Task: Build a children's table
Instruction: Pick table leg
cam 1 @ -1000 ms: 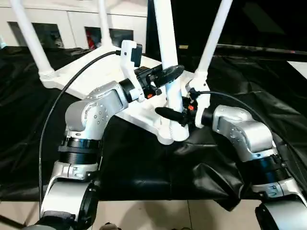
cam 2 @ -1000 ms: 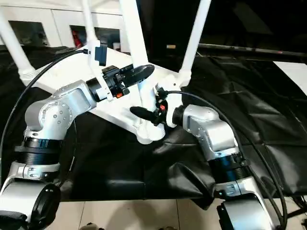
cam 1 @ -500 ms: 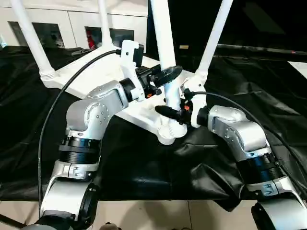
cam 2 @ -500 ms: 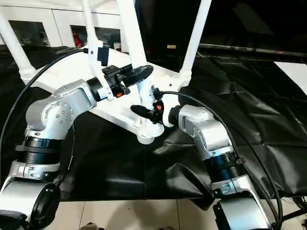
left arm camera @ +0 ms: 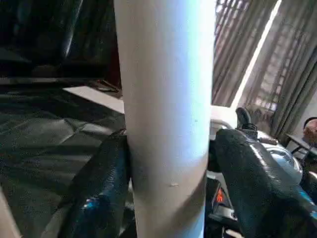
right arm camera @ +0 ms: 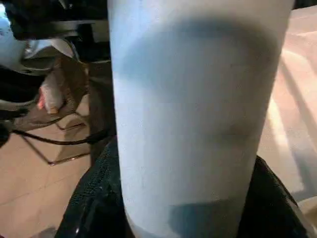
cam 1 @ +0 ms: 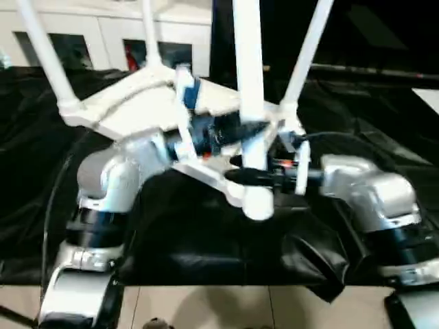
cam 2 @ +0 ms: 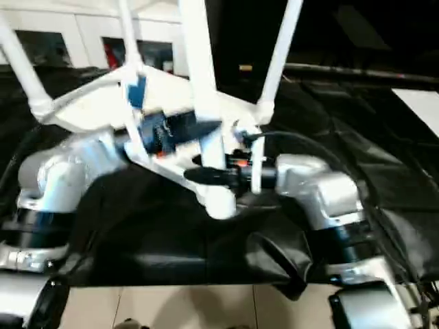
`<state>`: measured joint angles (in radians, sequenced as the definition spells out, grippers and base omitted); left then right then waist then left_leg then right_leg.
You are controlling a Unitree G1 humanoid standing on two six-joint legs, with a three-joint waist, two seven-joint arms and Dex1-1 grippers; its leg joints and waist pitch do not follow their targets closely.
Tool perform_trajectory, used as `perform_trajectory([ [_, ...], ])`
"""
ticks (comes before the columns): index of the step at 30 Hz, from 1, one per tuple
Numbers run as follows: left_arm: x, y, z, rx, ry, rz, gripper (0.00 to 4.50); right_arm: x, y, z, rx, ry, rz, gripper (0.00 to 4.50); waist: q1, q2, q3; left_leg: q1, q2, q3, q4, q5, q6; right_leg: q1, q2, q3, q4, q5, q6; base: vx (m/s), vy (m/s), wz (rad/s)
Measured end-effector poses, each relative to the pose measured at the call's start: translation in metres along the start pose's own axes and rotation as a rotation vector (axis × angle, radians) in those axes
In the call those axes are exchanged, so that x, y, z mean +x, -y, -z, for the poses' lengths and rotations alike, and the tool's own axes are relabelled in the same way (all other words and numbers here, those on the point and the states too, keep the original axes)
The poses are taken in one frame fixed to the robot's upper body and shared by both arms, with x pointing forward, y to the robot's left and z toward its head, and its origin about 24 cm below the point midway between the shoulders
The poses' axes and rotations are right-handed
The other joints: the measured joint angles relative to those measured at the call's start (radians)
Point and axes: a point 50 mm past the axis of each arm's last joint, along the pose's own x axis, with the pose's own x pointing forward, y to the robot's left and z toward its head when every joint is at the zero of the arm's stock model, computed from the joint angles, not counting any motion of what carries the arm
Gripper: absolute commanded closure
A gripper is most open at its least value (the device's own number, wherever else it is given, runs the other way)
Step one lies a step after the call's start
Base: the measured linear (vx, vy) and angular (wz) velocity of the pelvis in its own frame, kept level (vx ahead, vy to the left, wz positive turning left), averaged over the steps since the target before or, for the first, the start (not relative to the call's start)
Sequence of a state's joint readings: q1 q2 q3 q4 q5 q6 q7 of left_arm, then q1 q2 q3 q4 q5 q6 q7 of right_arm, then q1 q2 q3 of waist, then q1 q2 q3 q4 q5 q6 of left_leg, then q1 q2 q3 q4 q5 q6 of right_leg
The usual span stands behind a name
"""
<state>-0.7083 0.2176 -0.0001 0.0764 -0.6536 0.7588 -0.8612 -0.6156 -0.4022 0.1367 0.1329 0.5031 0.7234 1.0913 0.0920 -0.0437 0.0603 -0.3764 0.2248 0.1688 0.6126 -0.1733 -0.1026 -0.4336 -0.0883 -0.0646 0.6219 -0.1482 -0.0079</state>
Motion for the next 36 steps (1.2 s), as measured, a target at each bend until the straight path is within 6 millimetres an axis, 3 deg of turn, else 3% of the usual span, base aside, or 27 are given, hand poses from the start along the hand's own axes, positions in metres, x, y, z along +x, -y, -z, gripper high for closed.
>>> perform_trajectory([
  [7, 0.003, -0.001, 0.002, -0.043, 0.035, 0.001, 2.57, -0.004, -0.001, -0.001, -0.002, -0.012, -0.007, 2.63, -0.003, 0.0, 0.0, 0.001, 0.0, 0.0, 0.0, 0.0, 0.0, 0.0, 0.0, 0.0, 0.001, -0.001, 0.002, 0.0, 0.0, 0.0],
  [17, 0.004, -0.001, 0.001, -0.052, 0.048, -0.007, 2.66, -0.003, 0.0, -0.001, -0.049, -0.008, 0.017, 2.63, -0.002, 0.0, 0.0, 0.001, 0.0, 0.0, 0.0, 0.0, 0.0, 0.0, 0.0, 0.0, 0.001, -0.001, 0.002, 0.0, 0.0, 0.0],
  [19, 0.005, -0.001, 0.002, -0.054, 0.049, -0.007, 2.66, -0.003, 0.0, -0.001, -0.055, -0.005, 0.018, 1.94, -0.002, 0.0, 0.0, 0.001, 0.0, 0.0, 0.0, 0.0, 0.0, 0.0, 0.0, 0.0, 0.001, -0.001, 0.002, 0.0, 0.0, 0.0],
  [25, 0.005, -0.004, -0.001, -0.047, 0.071, -0.068, 2.66, 0.001, 0.003, 0.004, -0.043, -0.012, 0.066, 1.53, -0.003, -0.003, 0.0, 0.001, 0.0, 0.0, 0.0, 0.0, 0.0, 0.0, 0.0, 0.0, 0.001, -0.002, 0.003, 0.0, 0.0, 0.0],
  [31, 0.013, -0.009, -0.011, 0.062, 0.047, -0.196, 2.66, 0.001, 0.017, 0.007, -0.042, -0.001, 0.28, 1.44, -0.003, -0.011, 0.0, 0.0, 0.0, 0.0, 0.0, 0.001, -0.001, -0.001, 0.0, 0.0, 0.001, -0.003, 0.005, 0.0, 0.0, 0.0],
  [36, 0.013, -0.016, -0.006, 0.078, 0.013, -0.275, 2.66, -0.001, 0.021, 0.007, -0.052, -0.011, 0.346, 1.44, -0.003, -0.012, 0.001, -0.001, 0.0, 0.0, 0.0, 0.001, -0.001, -0.002, 0.0, 0.0, 0.001, -0.003, 0.006, 0.0, 0.0, 0.0],
])
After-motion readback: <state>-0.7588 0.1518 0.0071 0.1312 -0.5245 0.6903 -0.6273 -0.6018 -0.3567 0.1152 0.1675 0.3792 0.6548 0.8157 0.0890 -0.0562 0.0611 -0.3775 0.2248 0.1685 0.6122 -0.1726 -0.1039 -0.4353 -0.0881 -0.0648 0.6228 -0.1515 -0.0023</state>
